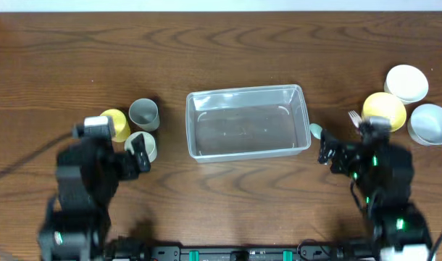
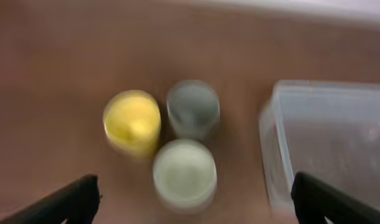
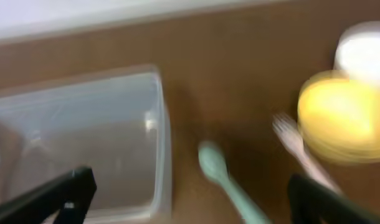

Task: Pack container
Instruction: 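Move the left gripper to the white cup and grasp it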

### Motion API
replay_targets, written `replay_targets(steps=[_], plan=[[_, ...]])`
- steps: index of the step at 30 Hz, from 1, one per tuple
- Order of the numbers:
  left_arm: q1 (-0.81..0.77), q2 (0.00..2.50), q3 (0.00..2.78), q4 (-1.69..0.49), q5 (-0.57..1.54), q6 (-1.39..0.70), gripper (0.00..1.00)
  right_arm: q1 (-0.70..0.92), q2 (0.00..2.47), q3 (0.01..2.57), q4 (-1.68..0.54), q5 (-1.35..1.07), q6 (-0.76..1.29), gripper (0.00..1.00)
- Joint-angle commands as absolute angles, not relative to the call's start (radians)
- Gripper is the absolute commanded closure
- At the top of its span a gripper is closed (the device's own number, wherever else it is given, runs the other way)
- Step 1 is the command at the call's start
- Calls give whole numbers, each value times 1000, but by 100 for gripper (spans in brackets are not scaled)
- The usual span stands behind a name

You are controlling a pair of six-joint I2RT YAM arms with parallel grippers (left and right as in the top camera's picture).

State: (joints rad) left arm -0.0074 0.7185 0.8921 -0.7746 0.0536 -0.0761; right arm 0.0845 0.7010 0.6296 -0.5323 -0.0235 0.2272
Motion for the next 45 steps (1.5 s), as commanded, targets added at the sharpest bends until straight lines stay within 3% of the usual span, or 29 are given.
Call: replay_targets(steps=[1, 6, 13, 15, 22, 34, 45], plan=[[-2, 932, 1102, -928, 97, -91, 2, 76, 907, 819, -680, -47, 211, 1], [-2, 1195, 1320, -1114, 102, -93, 2, 52, 1180, 1049, -894, -66, 211, 1], [-3, 1361, 1326, -1122, 184, -93, 1, 51, 1360, 1082, -924, -30, 179, 1], [-6, 1410, 1326, -1130, 192, -93, 5, 51, 1398, 1082, -927, -30, 179, 1], [-19, 1574, 1318, -1170, 193, -92, 13, 51, 1488, 1082, -923, -29, 179, 1], [-24, 1818, 1259, -1130, 191, -92, 14, 51, 1521, 1082, -921, -27, 178, 1], [-24, 1863, 1260, -1124, 191, -91, 48, 51, 1507, 1084, -915, 20, 179, 2]])
